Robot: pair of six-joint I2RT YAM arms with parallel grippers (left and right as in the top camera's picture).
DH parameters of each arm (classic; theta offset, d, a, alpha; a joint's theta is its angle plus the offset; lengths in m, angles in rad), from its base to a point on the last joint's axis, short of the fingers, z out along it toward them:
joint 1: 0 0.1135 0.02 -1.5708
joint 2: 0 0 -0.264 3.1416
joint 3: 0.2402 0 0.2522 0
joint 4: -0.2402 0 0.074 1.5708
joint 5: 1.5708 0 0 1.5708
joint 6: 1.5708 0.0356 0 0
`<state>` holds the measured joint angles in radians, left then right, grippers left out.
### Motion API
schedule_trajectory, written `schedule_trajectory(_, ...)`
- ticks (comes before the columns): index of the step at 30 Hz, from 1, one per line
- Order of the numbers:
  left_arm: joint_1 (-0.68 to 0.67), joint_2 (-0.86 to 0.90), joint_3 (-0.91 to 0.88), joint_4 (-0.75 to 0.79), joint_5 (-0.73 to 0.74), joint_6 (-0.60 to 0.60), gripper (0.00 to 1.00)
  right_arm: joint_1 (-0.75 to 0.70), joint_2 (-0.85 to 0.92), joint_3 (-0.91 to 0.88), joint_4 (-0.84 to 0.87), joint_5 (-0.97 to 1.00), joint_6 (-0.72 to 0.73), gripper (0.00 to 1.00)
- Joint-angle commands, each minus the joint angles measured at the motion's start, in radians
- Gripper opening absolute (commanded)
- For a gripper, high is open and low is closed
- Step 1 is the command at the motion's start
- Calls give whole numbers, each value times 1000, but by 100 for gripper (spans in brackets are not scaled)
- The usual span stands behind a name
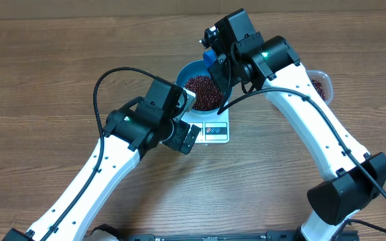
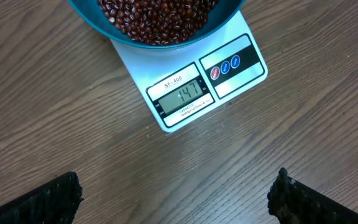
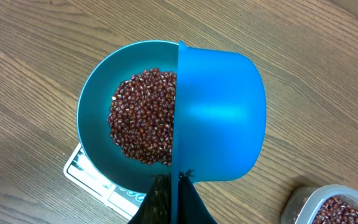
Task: Scoop item into bowl and weigh 150g on scale
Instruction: 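Hold the scoop tilted over the bowl, shaking out remaining beans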
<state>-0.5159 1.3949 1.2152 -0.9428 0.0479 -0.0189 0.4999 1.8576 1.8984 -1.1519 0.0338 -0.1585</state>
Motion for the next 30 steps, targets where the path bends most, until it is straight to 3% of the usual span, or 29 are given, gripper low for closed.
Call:
schedule_trajectory(1, 7, -23, -8, 5, -3, 19, 100, 4, -31, 33, 8, 10, -9, 4)
schedule_trajectory(12, 7, -23, -8, 5, -3, 19, 100, 4, -31, 33, 22, 26, -82, 4)
schedule_trajectory(30, 7, -23, -8, 5, -3, 19, 100, 4, -31, 33, 22, -8, -75, 4)
